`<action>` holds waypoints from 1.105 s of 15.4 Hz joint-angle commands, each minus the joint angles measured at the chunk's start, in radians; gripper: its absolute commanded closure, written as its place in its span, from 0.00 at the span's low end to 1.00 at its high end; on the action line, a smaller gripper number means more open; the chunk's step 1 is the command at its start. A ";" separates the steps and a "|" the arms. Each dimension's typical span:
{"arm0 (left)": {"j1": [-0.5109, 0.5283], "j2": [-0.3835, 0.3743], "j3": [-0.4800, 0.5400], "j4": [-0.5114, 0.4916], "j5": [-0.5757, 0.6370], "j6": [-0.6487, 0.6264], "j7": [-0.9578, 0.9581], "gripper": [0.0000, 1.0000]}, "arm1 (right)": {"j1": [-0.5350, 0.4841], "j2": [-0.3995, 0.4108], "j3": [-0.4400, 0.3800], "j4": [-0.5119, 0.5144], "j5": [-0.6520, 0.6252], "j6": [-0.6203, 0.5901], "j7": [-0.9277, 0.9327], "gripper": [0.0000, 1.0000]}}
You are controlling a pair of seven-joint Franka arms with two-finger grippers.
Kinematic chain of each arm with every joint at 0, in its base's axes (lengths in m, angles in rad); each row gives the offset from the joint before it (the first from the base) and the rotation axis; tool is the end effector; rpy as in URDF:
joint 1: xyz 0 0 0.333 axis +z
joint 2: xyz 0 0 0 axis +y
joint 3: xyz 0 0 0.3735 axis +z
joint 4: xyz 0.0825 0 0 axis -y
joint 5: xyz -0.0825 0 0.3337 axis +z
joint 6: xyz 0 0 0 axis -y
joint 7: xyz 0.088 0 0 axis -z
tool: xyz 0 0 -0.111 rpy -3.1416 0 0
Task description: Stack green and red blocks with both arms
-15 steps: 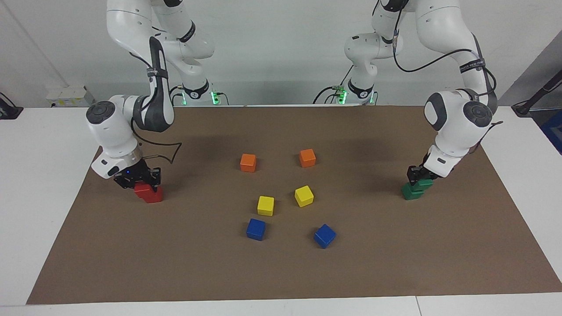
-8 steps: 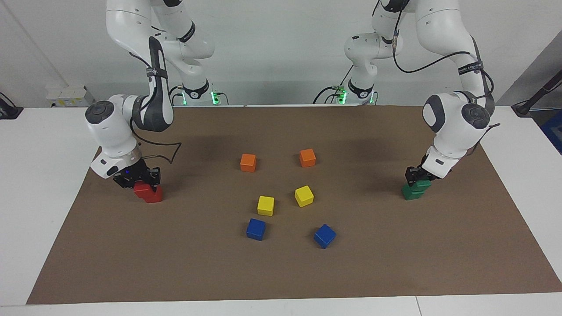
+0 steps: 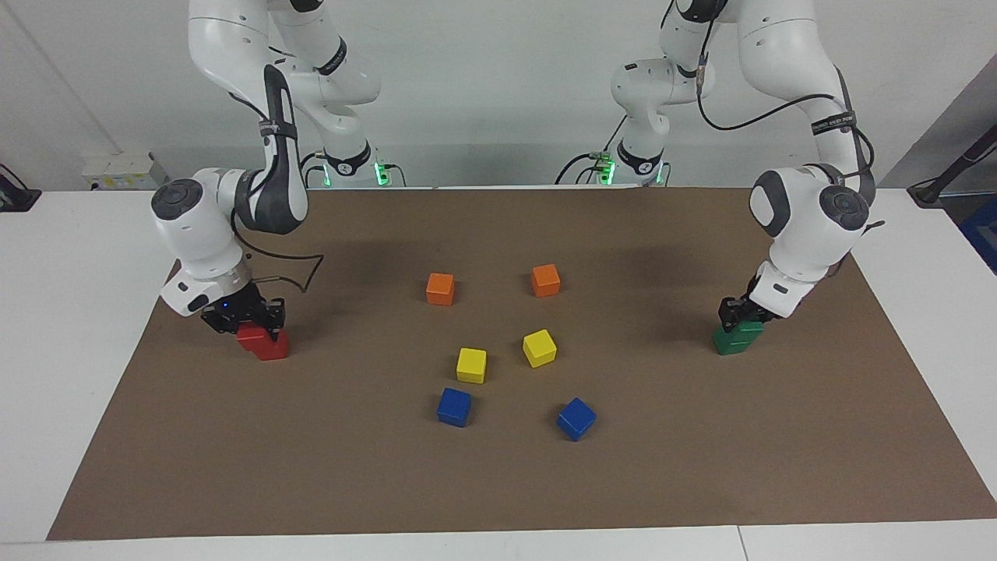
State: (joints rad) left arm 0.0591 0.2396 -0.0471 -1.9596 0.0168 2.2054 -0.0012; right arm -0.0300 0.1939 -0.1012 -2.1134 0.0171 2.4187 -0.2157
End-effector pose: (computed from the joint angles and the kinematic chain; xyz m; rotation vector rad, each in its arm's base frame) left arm 0.5758 0.0095 0.4365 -3.1391 -0.0073 -0.0102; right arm 0.5509 -0.0698 0.4206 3.1081 0.1171 0.1705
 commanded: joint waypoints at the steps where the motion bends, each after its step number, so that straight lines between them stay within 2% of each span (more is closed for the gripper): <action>1: 0.008 -0.025 -0.003 -0.015 -0.018 0.007 0.006 0.00 | -0.007 -0.024 0.012 -0.019 0.009 0.002 0.018 0.00; 3: 0.011 -0.057 0.001 0.042 -0.018 -0.085 0.006 0.00 | -0.007 -0.024 0.012 -0.004 0.009 -0.006 0.015 0.00; 4: 0.019 -0.087 0.007 0.086 -0.018 -0.172 0.004 0.00 | -0.004 -0.024 0.012 0.015 0.009 -0.027 0.015 0.00; 6: 0.024 -0.132 0.006 0.166 -0.017 -0.336 0.006 0.00 | -0.001 -0.024 0.012 0.088 0.007 -0.119 0.018 0.00; 8: 0.025 -0.210 0.007 0.179 -0.018 -0.458 0.007 0.00 | -0.001 -0.028 0.014 0.194 0.007 -0.249 0.018 0.00; 10: 0.039 -0.275 0.009 0.166 -0.018 -0.528 0.009 0.00 | 0.005 -0.054 0.015 0.295 0.006 -0.408 0.016 0.00; 12: 0.042 -0.301 0.009 0.160 -0.018 -0.572 0.007 0.00 | 0.028 -0.097 0.014 0.358 0.006 -0.525 0.016 0.00; 14: 0.038 -0.306 0.009 0.150 -0.018 -0.576 0.004 0.00 | 0.045 -0.146 0.015 0.389 0.000 -0.614 0.016 0.00; 17: 0.030 -0.309 0.012 0.142 -0.018 -0.575 0.004 0.00 | 0.068 -0.203 0.015 0.391 -0.008 -0.682 0.016 0.00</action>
State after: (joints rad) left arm 0.0855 -0.0590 -0.0334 -1.7985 0.0162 1.6310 -0.0025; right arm 0.0327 0.0168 -0.0904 -1.7164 0.0158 1.7693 -0.2136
